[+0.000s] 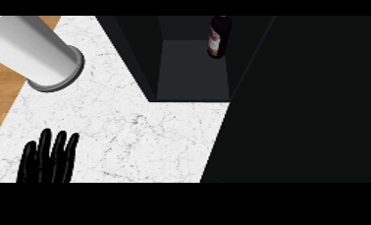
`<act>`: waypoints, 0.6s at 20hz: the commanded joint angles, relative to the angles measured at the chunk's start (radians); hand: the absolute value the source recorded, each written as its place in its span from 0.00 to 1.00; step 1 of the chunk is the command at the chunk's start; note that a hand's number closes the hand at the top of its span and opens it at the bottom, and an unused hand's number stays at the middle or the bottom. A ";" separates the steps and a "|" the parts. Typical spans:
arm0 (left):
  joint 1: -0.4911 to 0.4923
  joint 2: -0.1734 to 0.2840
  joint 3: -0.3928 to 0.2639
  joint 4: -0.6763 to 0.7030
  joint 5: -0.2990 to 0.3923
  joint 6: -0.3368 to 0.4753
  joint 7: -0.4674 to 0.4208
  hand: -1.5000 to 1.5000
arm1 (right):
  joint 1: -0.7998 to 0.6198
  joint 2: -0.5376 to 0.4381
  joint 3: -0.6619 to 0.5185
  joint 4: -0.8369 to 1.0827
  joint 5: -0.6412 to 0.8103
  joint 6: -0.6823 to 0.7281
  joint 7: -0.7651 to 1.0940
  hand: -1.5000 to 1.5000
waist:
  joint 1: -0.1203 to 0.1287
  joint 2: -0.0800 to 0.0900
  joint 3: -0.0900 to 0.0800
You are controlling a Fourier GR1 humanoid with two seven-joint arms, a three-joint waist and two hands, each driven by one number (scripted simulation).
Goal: Pick up the wine, place it into the cabinet and close the cabinet
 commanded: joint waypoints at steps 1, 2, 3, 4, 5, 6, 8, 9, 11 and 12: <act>0.075 0.070 0.114 -0.049 0.063 -0.060 -0.020 0.00 | 0.030 -0.024 0.112 -0.164 -0.054 0.038 0.055 1.00 | 0.007 -0.004 -0.001; 0.076 0.043 0.098 -0.020 0.067 -0.080 -0.036 0.00 | 0.040 -0.035 0.148 -0.216 -0.047 0.050 0.060 1.00 | -0.001 -0.006 -0.002; 0.096 0.067 0.147 -0.012 0.098 -0.121 -0.047 0.00 | 0.032 -0.033 0.143 -0.210 -0.074 0.044 0.068 1.00 | 0.002 -0.003 -0.001; 0.073 0.072 0.175 0.006 0.109 -0.124 -0.022 0.00 | 0.028 -0.021 0.197 -0.204 -0.012 0.031 0.073 1.00 | -0.004 -0.002 -0.001; 0.092 0.045 0.121 -0.028 0.075 -0.084 -0.025 0.00 | 0.033 -0.001 0.289 -0.203 0.037 0.020 0.078 1.00 | -0.005 -0.004 -0.001; 0.111 0.093 0.216 -0.046 0.149 -0.139 -0.005 0.00 | 0.022 0.000 0.272 -0.207 0.023 0.008 0.082 1.00 | -0.001 -0.003 -0.001; 0.140 0.110 0.256 0.004 0.163 -0.194 -0.034 0.00 | 0.003 0.031 0.376 -0.213 0.090 -0.037 0.119 1.00 | -0.003 -0.006 -0.002; 0.198 0.141 0.266 -0.057 0.161 -0.198 -0.032 0.00 | 0.008 0.033 0.381 -0.195 0.105 -0.039 0.095 1.00 | 0.004 -0.006 -0.001; 0.145 0.130 0.330 0.032 0.198 -0.255 -0.033 0.00 | -0.022 0.059 0.461 -0.160 0.164 -0.084 0.095 1.00 | -0.006 -0.004 -0.002; 0.201 0.152 0.313 -0.065 0.165 -0.200 -0.016 0.00 | -0.028 0.053 0.436 -0.187 0.146 -0.077 0.114 1.00 | 0.002 -0.005 -0.001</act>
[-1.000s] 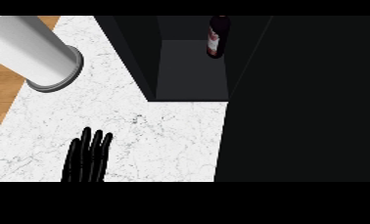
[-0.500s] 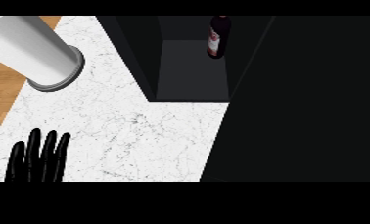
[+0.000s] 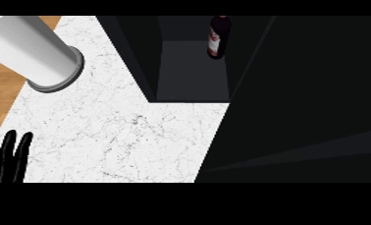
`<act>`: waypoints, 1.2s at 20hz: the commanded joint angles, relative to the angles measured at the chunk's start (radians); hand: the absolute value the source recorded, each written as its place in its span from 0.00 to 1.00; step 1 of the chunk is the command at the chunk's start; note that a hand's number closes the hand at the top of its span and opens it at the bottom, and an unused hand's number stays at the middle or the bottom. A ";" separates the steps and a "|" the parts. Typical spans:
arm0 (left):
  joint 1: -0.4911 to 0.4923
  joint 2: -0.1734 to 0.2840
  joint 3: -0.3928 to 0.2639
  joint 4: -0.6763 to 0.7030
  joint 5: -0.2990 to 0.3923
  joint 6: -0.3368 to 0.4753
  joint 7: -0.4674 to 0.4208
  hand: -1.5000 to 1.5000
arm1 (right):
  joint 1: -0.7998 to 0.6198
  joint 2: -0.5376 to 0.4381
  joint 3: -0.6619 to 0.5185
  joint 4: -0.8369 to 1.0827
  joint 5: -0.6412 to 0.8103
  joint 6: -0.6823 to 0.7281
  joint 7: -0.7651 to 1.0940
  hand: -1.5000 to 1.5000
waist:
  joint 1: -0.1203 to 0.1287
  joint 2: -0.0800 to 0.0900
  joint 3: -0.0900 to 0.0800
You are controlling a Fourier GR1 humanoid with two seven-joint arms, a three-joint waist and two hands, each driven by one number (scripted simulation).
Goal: Pick up the wine, place it into the cabinet and close the cabinet
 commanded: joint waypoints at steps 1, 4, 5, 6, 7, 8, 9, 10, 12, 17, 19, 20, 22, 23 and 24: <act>-0.009 0.019 0.097 0.086 0.059 -0.092 -0.001 0.00 | -0.036 0.012 0.192 -0.128 0.165 -0.097 0.036 1.00 | -0.010 -0.001 -0.002; 0.091 0.057 0.153 0.035 0.101 -0.156 -0.006 0.00 | -0.044 0.012 0.284 -0.126 0.221 -0.207 0.033 1.00 | 0.003 -0.005 -0.001; 0.061 0.046 0.153 0.037 0.084 -0.146 0.006 0.00 | -0.074 0.012 0.293 -0.117 0.234 -0.228 0.039 1.00 | 0.000 0.000 0.000; 0.054 0.050 0.164 0.018 0.096 -0.142 0.015 0.00 | -0.056 0.012 0.364 -0.097 0.296 -0.244 -0.001 1.00 | -0.006 -0.004 0.000; 0.045 0.064 0.156 -0.005 0.083 -0.113 0.054 0.00 | -0.123 0.011 0.352 -0.056 0.291 -0.300 -0.001 1.00 | -0.001 0.000 0.000; 0.062 0.084 0.222 0.029 0.142 -0.188 0.042 0.00 | -0.112 0.011 0.370 -0.072 0.308 -0.299 0.008 1.00 | 0.001 -0.004 -0.001; 0.067 0.056 0.188 0.035 0.103 -0.174 0.023 0.00 | -0.133 0.011 0.358 -0.073 0.321 -0.298 0.000 1.00 | 0.002 -0.002 -0.001; 0.084 0.099 0.228 -0.034 0.133 -0.161 0.073 0.00 | -0.166 0.011 0.350 -0.041 0.336 -0.348 -0.018 1.00 | 0.010 -0.002 0.000; 0.066 0.092 0.228 0.020 0.141 -0.214 0.063 0.00 | -0.235 0.010 0.377 -0.003 0.372 -0.394 -0.013 1.00 | 0.010 -0.003 -0.002; 0.031 0.048 0.227 0.014 0.157 -0.200 0.103 0.00 | -0.379 0.008 0.331 0.084 0.386 -0.495 -0.016 1.00 | 0.011 0.006 0.000; 0.027 0.076 0.272 0.032 0.182 -0.241 0.111 0.00 | -0.453 0.007 0.336 0.073 0.397 -0.545 0.055 1.00 | 0.016 0.003 -0.002; 0.036 0.039 0.209 0.040 0.147 -0.237 0.099 0.00 | -0.482 0.006 0.322 0.106 0.393 -0.560 0.021 1.00 | 0.016 0.005 -0.002; 0.004 0.069 0.256 0.009 0.180 -0.234 0.144 0.00 | -0.543 0.005 0.299 0.134 0.346 -0.579 0.041 1.00 | 0.021 0.007 -0.001; -0.011 0.055 0.258 0.014 0.192 -0.221 0.153 0.00 | -0.572 0.005 0.290 0.146 0.335 -0.597 0.037 1.00 | 0.020 0.008 -0.001; -0.031 0.021 0.205 0.052 0.150 -0.207 0.129 0.00 | -0.600 0.004 0.291 0.170 0.303 -0.614 0.041 1.00 | 0.019 0.011 -0.002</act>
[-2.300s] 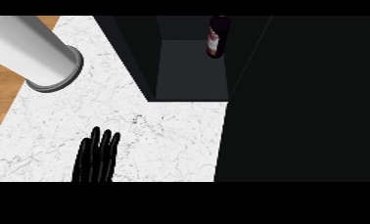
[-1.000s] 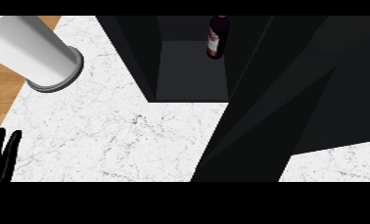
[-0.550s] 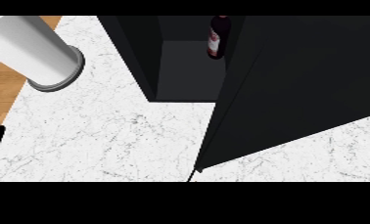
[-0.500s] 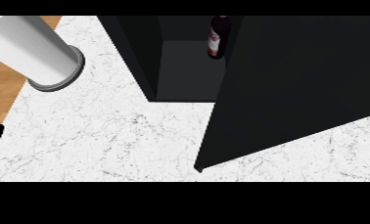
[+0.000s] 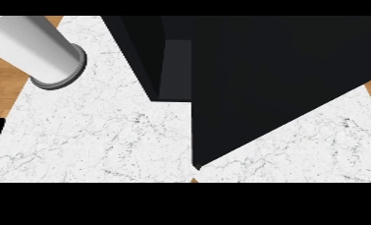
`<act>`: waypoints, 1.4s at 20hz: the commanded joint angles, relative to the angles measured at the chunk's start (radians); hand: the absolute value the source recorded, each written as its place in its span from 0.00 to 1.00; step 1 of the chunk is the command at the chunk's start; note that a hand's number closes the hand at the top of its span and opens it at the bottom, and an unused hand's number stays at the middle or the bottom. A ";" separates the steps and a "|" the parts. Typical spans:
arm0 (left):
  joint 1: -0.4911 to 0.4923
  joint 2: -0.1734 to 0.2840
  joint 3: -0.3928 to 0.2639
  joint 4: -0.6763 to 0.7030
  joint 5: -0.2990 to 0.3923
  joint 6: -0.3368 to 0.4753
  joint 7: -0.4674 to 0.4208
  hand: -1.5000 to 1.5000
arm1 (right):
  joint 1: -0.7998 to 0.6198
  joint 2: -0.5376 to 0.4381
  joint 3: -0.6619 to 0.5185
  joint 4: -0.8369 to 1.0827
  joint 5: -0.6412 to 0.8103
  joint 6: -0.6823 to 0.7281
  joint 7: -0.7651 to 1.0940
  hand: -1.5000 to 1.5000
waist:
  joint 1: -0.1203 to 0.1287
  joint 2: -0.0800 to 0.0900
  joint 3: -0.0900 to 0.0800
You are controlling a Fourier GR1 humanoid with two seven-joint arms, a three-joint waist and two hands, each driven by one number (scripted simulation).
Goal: Pick up the wine, place it into the cabinet and close the cabinet
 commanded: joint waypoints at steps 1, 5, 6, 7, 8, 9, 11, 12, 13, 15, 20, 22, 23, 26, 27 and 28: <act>-0.047 -0.037 -0.042 0.022 -0.018 0.016 0.019 0.00 | -0.206 0.157 0.008 0.133 -0.054 -0.073 0.037 1.00 | 0.003 0.005 0.000; -0.070 -0.053 -0.034 0.030 -0.024 0.023 0.020 0.00 | -0.320 0.157 -0.035 0.222 -0.121 -0.138 -0.002 1.00 | 0.022 0.008 -0.001; -0.097 -0.044 -0.038 0.033 -0.025 0.025 0.042 0.00 | -0.357 0.157 -0.094 0.239 -0.163 -0.134 -0.008 1.00 | 0.020 0.011 0.000; -0.056 -0.051 -0.011 0.029 -0.024 0.007 0.016 0.00 | -0.392 0.158 -0.130 0.262 -0.186 -0.128 -0.002 1.00 | 0.027 0.007 0.000; -0.078 -0.051 -0.010 0.059 -0.015 -0.023 0.025 0.00 | -0.426 0.159 -0.158 0.317 -0.220 -0.127 -0.042 1.00 | 0.022 0.009 0.001; -0.112 -0.078 -0.059 0.070 -0.047 0.032 0.037 0.00 | -0.470 0.160 -0.126 0.386 -0.238 -0.171 -0.076 1.00 | 0.019 0.011 0.001; -0.090 -0.072 -0.032 0.027 -0.027 0.027 0.052 0.00 | -0.586 0.162 -0.194 0.465 -0.284 -0.179 -0.075 1.00 | 0.026 0.007 0.001; -0.109 -0.091 -0.037 0.061 -0.042 0.027 0.041 0.00 | -0.621 0.163 -0.212 0.519 -0.288 -0.167 -0.096 1.00 | 0.017 0.008 0.001; -0.103 -0.098 -0.047 0.075 -0.053 0.019 0.035 0.00 | -0.665 0.164 -0.240 0.574 -0.309 -0.162 -0.115 1.00 | 0.021 0.008 0.001; -0.115 -0.076 -0.029 0.011 -0.050 0.066 0.082 0.00 | -0.763 0.164 -0.288 0.667 -0.351 -0.175 -0.124 1.00 | 0.026 0.008 0.002; -0.130 -0.081 -0.004 0.028 -0.029 0.041 0.117 0.00 | -0.825 0.159 -0.353 0.863 -0.247 -0.054 -0.219 1.00 | 0.003 0.007 0.003; -0.118 -0.114 -0.014 0.045 -0.062 0.033 0.087 0.00 | -0.849 0.157 -0.401 0.928 -0.254 -0.017 -0.246 1.00 | 0.001 0.006 0.003; -0.143 -0.115 -0.016 0.032 -0.086 0.061 0.094 0.00 | -0.850 0.165 -0.372 0.991 -0.255 -0.068 -0.296 1.00 | 0.006 0.007 0.003; -0.093 -0.128 0.007 0.065 -0.089 0.015 0.084 0.00 | -0.835 0.158 -0.477 1.042 -0.288 0.027 -0.323 1.00 | 0.000 0.006 0.003; -0.174 -0.124 0.019 0.085 -0.061 0.013 0.118 0.00 | -0.906 0.166 -0.507 1.118 -0.326 0.025 -0.341 1.00 | 0.002 0.009 0.002; -0.146 -0.142 0.004 0.102 -0.105 0.012 0.097 0.00 | -0.896 0.166 -0.477 1.104 -0.308 -0.013 -0.338 1.00 | 0.000 0.006 0.003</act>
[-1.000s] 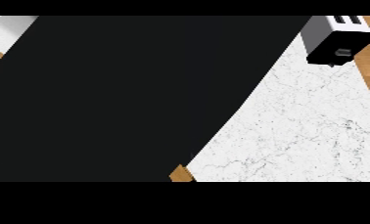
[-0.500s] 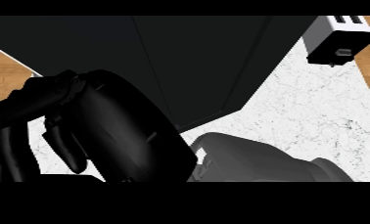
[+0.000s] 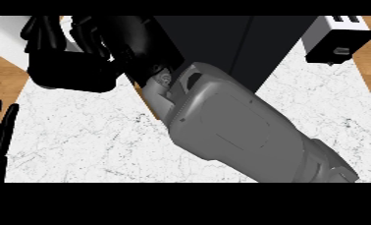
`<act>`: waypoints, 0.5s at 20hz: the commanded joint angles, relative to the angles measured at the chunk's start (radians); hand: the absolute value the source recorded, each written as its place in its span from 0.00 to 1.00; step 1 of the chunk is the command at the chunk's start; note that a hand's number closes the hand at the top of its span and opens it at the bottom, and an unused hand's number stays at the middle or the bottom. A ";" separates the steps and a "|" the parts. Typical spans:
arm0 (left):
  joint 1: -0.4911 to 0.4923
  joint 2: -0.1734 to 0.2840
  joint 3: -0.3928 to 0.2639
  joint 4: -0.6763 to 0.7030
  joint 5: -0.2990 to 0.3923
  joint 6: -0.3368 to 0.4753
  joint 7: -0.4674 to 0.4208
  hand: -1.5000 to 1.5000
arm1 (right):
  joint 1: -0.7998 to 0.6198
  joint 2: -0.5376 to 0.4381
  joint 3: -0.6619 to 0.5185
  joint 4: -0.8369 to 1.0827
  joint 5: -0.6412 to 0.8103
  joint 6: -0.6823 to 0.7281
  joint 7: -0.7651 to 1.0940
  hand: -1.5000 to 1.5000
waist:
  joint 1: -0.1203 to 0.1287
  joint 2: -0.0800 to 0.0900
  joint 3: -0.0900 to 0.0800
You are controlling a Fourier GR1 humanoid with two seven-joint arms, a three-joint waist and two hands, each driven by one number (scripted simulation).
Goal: Pick up the wine, place it into the cabinet and close the cabinet
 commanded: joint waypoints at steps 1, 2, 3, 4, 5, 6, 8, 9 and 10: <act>0.018 -0.033 0.001 0.011 -0.030 -0.014 -0.005 0.00 | -0.010 0.002 -0.076 0.147 -0.017 0.082 -0.088 1.00 | -0.002 0.000 0.001; 0.008 -0.011 0.023 -0.036 -0.018 0.019 0.044 0.00 | 0.021 -0.008 -0.095 0.151 -0.015 0.101 -0.122 1.00 | -0.004 0.000 0.001; 0.047 -0.039 0.001 0.014 -0.038 -0.052 -0.008 0.00 | -0.005 0.002 -0.075 0.166 0.001 0.082 -0.092 1.00 | -0.003 -0.002 0.000; -0.003 -0.033 -0.010 -0.060 -0.040 0.046 0.055 0.00 | 0.034 -0.048 -0.117 0.188 -0.025 0.157 -0.164 1.00 | -0.007 0.001 0.002; 0.002 -0.020 0.015 -0.005 -0.031 -0.020 0.035 0.00 | -0.036 -0.005 -0.129 0.285 -0.005 0.137 -0.169 1.00 | 0.003 0.003 0.000; 0.039 -0.020 0.048 -0.022 -0.017 -0.038 0.025 0.00 | -0.023 -0.006 -0.135 0.279 0.000 0.140 -0.185 1.00 | 0.005 0.000 0.000; -0.048 -0.046 0.003 0.003 -0.037 0.016 0.056 0.00 | -0.010 -0.003 -0.137 0.330 0.001 0.162 -0.250 1.00 | -0.002 0.007 0.001; -0.038 -0.012 0.025 -0.050 -0.023 0.024 0.093 0.00 | 0.000 -0.039 -0.143 0.337 -0.001 0.182 -0.248 1.00 | 0.002 0.006 0.001; -0.002 -0.009 0.047 -0.041 -0.013 -0.013 0.076 0.00 | -0.056 -0.052 -0.179 0.336 -0.003 0.170 -0.213 1.00 | 0.008 0.002 0.000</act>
